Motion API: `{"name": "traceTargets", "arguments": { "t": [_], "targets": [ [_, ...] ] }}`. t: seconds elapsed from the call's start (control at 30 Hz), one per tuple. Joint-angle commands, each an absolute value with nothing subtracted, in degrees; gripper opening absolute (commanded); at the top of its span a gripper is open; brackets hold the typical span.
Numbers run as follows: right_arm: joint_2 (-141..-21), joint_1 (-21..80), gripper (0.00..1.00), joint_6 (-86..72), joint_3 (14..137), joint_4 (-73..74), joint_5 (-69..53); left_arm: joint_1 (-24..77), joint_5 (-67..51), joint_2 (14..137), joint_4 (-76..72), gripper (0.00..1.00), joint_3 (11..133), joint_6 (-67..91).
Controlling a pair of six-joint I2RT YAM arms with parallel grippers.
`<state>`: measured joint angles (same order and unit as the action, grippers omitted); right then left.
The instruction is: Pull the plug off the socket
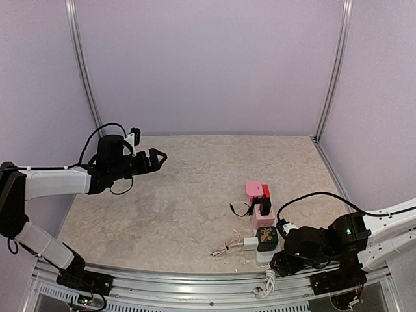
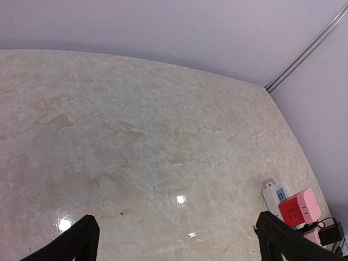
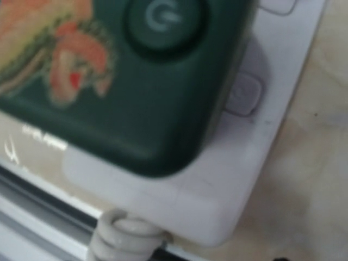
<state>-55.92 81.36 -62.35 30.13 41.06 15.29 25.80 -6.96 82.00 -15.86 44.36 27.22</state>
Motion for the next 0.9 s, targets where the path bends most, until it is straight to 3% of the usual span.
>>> {"name": "traceTargets", "arguments": {
  "t": [0.0,0.53,0.87],
  "targets": [
    [-56.65,84.68,0.78,-68.16,28.06,37.93,22.49,25.25,-6.33,80.45,-16.57,0.99,43.42,28.01],
    [-60.64,86.89,0.74,-70.88,23.34,30.13,26.34,23.4,-8.09,79.95,-18.34,0.99,42.39,29.71],
    [-54.51,86.79,0.62,-77.35,22.73,36.57,32.25,23.15,-8.61,81.45,-18.6,0.99,42.8,29.97]
  ]
}}
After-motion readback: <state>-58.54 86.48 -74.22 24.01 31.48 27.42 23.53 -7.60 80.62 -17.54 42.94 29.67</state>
